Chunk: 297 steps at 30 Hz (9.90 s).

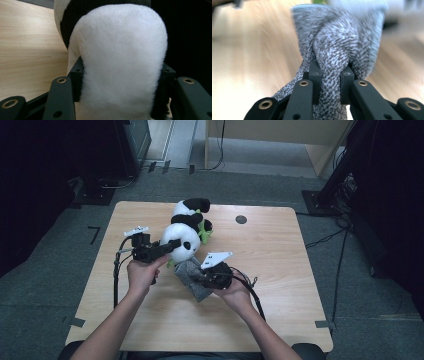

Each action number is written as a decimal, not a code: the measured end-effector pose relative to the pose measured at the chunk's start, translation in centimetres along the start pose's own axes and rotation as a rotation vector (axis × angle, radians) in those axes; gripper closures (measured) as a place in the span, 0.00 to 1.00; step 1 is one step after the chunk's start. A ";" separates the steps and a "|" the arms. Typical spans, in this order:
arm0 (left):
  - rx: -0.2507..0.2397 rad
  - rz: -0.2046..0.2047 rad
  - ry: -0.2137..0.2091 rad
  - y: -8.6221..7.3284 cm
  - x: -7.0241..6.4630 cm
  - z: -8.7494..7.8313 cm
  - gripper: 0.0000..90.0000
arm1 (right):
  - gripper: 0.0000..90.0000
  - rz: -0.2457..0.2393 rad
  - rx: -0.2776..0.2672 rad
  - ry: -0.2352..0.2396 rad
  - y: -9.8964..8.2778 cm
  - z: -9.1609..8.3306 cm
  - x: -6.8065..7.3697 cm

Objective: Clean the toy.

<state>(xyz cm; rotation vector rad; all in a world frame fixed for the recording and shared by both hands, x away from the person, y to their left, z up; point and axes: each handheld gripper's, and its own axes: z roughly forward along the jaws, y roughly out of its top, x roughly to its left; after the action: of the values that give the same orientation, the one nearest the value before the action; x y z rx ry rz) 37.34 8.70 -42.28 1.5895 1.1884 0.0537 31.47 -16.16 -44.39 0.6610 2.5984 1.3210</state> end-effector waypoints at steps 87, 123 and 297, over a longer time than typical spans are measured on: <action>0.230 0.090 -0.267 -0.9 -1.7 0.5 0.49 | 0.89 0.405 -0.295 -0.377 -3.7 -8.2 -10.5; 0.018 0.000 -0.104 0.3 1.6 -1.6 0.51 | 0.88 0.378 -0.161 -0.097 -2.3 -2.6 -6.2; 0.043 0.376 0.189 -1.1 7.4 -10.9 0.29 | 0.44 0.481 -0.057 -0.440 -10.1 -10.4 -12.6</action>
<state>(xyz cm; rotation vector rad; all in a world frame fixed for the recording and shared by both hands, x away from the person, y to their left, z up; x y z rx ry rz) 33.99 21.45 -42.61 1.8598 1.0218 0.4319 36.08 -34.60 -47.01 1.4464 2.1123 1.1760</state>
